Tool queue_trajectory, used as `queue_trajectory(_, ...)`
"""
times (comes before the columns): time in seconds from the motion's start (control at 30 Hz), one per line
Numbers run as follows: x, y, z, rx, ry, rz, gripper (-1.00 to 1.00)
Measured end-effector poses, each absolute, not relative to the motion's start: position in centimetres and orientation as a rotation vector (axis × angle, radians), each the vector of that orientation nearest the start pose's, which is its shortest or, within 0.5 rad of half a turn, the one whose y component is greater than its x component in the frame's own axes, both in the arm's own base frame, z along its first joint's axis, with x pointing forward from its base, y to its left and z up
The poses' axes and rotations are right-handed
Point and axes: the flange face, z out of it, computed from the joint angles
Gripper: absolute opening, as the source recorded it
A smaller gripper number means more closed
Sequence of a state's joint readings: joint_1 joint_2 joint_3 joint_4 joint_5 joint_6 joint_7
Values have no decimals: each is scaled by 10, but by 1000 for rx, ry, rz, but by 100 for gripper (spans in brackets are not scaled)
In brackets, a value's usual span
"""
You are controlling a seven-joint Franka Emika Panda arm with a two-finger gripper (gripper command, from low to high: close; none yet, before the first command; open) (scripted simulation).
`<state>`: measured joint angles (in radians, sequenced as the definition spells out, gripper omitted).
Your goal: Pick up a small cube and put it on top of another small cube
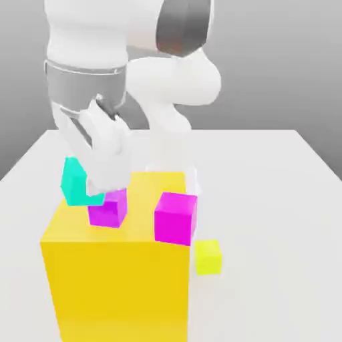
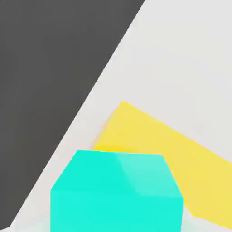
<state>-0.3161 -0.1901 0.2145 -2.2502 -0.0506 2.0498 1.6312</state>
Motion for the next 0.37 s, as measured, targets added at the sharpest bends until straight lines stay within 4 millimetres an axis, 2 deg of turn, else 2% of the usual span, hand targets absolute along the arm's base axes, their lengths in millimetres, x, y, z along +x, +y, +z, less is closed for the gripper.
queue_trajectory(0.1, 481, 1, 465, -2218, 2262, -22, -100)
queue_trajectory(0.13, 479, 4, 464, -2217, 2242, -9, -100)
queue_trajectory(0.23, 479, 7, 428, -2215, 2225, 1, -100)
queue_trajectory(0.27, 479, 8, 414, -2215, 2223, 3, 100)
queue_trajectory(0.37, 479, 8, 414, -2215, 2223, 3, 100)
